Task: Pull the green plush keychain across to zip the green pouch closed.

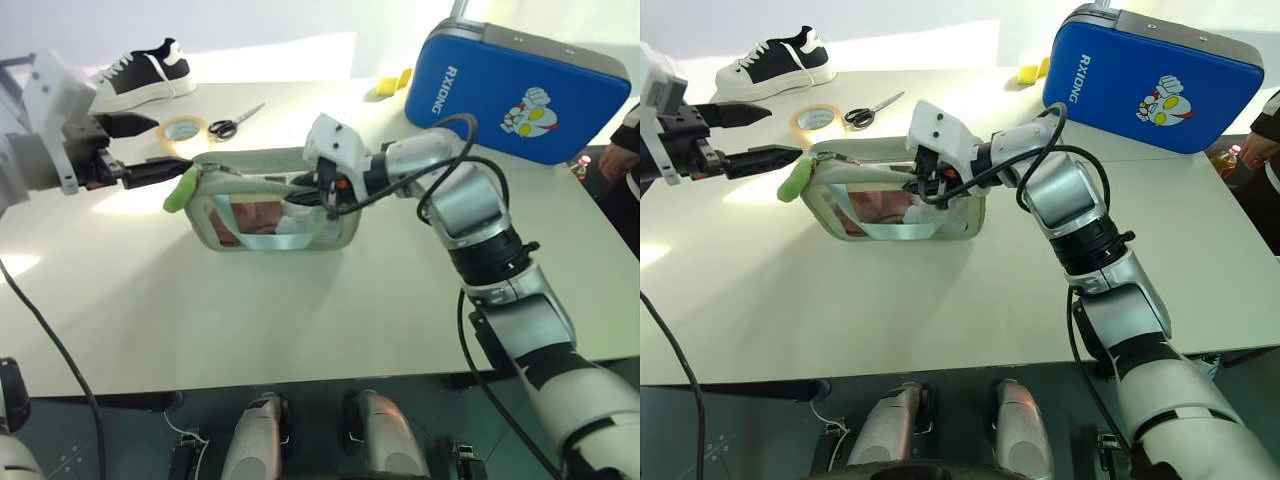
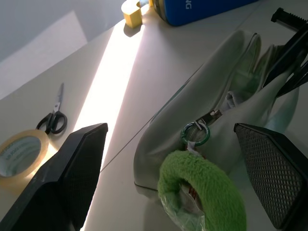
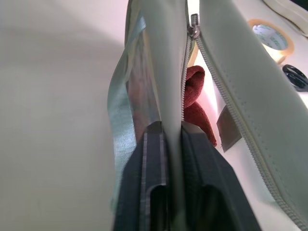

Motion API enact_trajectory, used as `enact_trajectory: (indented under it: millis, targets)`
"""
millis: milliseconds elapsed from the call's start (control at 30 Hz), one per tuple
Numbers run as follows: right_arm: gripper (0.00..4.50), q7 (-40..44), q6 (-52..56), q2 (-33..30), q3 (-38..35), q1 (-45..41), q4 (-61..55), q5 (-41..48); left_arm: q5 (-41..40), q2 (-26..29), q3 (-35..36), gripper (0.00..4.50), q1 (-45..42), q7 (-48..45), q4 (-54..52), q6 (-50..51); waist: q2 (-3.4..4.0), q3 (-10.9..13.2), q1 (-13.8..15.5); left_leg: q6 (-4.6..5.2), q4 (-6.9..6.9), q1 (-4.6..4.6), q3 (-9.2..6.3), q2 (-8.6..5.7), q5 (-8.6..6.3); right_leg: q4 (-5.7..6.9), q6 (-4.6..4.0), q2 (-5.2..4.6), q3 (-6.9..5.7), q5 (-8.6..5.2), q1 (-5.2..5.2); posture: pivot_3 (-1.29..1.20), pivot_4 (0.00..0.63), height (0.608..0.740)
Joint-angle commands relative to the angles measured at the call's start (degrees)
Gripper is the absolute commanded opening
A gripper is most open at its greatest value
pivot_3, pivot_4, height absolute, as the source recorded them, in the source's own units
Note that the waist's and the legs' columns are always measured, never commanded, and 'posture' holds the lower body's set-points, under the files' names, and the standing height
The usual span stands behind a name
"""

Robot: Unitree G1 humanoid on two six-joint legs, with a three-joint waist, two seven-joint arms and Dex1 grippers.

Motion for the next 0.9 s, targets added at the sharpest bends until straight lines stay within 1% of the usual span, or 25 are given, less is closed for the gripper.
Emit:
enact_trajectory:
  millis: [33,67,133,200,267,367,433,567,600,667,800,900]
  targets:
    - [2.48,-4.39,0.86,0.72,-3.48,-3.42,-0.76,0.69,0.75,0.49,0.21,4.5,-1.44,-0.42,0.61,-1.93,0.0,0.0,0.03,0.0,0.0,0.0,0.0,0.0,0.0,0.0,0.0,0.0,0.0,0.0,0.0,0.0,0.15,0.74]
    - [2.97,-4.41,0.99,0.05,-4.03,-4.01,-0.78,1.08,0.86,0.44,0.11,4.5,-1.62,-0.47,0.91,-2.14,0.0,0.0,0.03,0.0,0.0,-0.02,0.0,0.0,0.0,0.0,0.0,-0.01,0.0,0.0,-0.03,0.0,0.15,0.74]
    - [2.97,-3.12,1.44,-2.26,-5.34,-4.73,-1.43,2.36,0.98,0.54,0.15,4.5,-1.82,-0.58,1.46,-2.4,0.0,0.0,0.27,0.0,0.0,-0.05,0.01,-0.02,0.0,0.0,0.0,-0.02,0.01,0.0,-0.05,0.0,0.15,0.74]
    - [2.97,-0.95,0.18,-6.41,-5.32,-4.21,-2.67,2.33,1.01,1.21,0.71,4.5,-0.88,-0.89,1.31,-2.41,-0.02,-0.01,0.54,0.02,0.0,-0.07,-0.01,-0.05,-0.01,-0.01,0.0,-0.04,0.0,0.0,-0.05,0.0,0.15,0.74]
    - [2.97,2.14,-1.02,-10.89,-4.68,-2.59,-4.33,2.76,1.56,2.07,1.28,4.5,0.65,-1.12,1.05,-2.73,-0.03,-0.02,0.56,0.07,0.02,-0.08,-0.01,-0.1,-0.04,-0.06,0.01,-0.08,0.0,0.0,-0.01,0.0,0.15,0.74]
    - [2.97,5.46,-1.71,-15.16,-3.63,0.95,-6.57,3.95,2.04,2.89,1.95,4.5,2.51,-1.07,0.78,-3.18,-0.05,-0.03,0.24,0.14,0.0,-0.07,0.01,-0.1,-0.08,-0.14,0.02,-0.09,0.01,0.0,0.0,0.0,0.15,0.74]
    - [2.97,6.45,-2.18,-16.24,-2.64,3.67,-8.07,4.21,1.5,2.93,2.42,4.5,3.61,-0.77,-0.42,-2.42,-0.05,-0.03,-0.03,0.13,-0.01,-0.06,0.02,-0.06,-0.08,-0.12,0.02,-0.07,0.01,-0.01,-0.02,0.0,0.15,0.74]
    - [2.97,4.77,-2.79,-14.59,-1.82,5.03,-7.08,3.53,1.81,3.3,2.36,4.5,6.44,-0.88,-2.91,-2.41,-0.02,-0.01,-0.24,0.04,-0.01,-0.04,0.09,-0.02,-0.02,0.03,0.01,-0.05,0.05,-0.01,-0.12,0.0,0.15,0.74]
    - [2.74,4.42,-2.9,-14.19,-1.8,4.89,-6.52,3.43,1.93,3.37,2.4,4.5,6.78,-0.74,-3.06,-2.45,-0.02,-0.01,-0.16,0.01,-0.01,-0.04,0.11,0.0,0.0,0.04,0.01,-0.05,0.07,-0.01,-0.16,0.0,0.15,0.74]
    - [2.06,4.06,-3.22,-13.73,-1.88,4.68,-5.74,3.33,1.99,3.56,2.66,4.5,7.49,-0.61,-3.46,-2.52,-0.02,-0.01,0.05,0.0,0.01,-0.05,0.09,0.01,0.0,0.05,0.01,-0.03,0.06,-0.01,-0.15,0.0,0.15,0.74]
    - [0.05,3.4,-3.94,-13.25,-1.99,4.58,-4.8,3.2,2.0,4.38,3.62,4.5,9.68,-0.53,-4.11,-2.41,-0.02,-0.01,0.23,0.0,0.0,-0.06,0.09,0.0,0.0,0.01,0.0,-0.05,0.07,-0.01,-0.14,0.0,0.15,0.74]
    - [0.05,3.16,-4.46,-13.23,-1.72,4.78,-4.93,2.95,2.31,4.5,3.56,4.5,11.91,-0.48,-4.97,-2.93,-0.03,-0.02,0.22,0.0,0.0,-0.06,0.09,0.0,0.0,0.0,0.0,-0.05,0.07,-0.01,-0.15,0.0,0.15,0.74]
